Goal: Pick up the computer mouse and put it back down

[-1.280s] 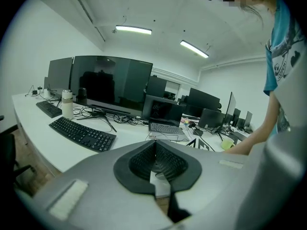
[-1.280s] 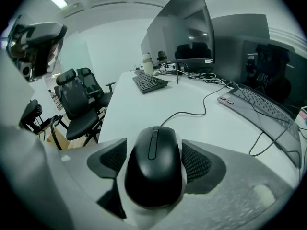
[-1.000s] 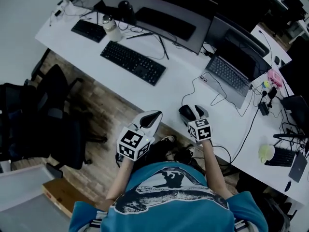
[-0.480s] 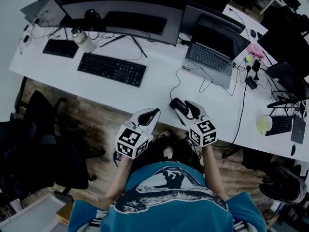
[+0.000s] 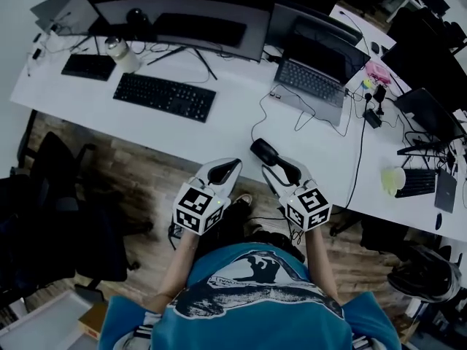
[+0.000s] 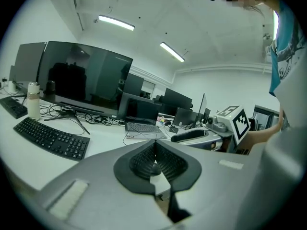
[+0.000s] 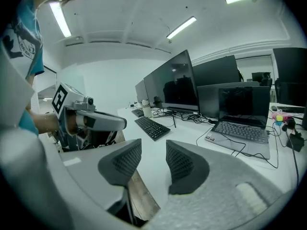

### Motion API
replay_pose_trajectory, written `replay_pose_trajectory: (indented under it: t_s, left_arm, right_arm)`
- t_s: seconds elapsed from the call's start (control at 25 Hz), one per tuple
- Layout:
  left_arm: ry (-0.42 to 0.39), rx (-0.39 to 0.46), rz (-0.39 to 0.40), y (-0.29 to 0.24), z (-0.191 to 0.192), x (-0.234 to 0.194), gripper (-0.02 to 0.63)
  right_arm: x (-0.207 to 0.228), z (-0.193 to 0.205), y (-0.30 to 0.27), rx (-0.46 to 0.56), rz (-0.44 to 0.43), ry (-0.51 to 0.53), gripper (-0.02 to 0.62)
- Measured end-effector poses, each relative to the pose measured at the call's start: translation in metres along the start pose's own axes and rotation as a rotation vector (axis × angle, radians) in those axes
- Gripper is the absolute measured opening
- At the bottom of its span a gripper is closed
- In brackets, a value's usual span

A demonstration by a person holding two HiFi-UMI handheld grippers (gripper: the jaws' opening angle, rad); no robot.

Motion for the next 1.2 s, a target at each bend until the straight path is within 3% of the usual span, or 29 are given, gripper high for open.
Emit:
replay_pose_trajectory:
  t_s: [0.96,1.2]
  left_arm:
    - [0.021,0.011,-0.142,0.070,0.079,0.199,0.015]
    - [0.020,0.011,-0.145,0.078,0.094,0.234,0.015]
  right_arm:
    - [-0.064,0.070,0.167,0.062,-0.142,0.025,-0.003]
    - [-0.077,0.080,0.200,0.079,-0.157,0.059,0.000]
Point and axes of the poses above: the fingertips, and each gripper's own axes: y backward along the fingers, x to its right, z out of its underside, the point moved 10 cm from there along y, backward along the fingers, and after that the axes turned 2 degrees about x, right-handed, at the moved point
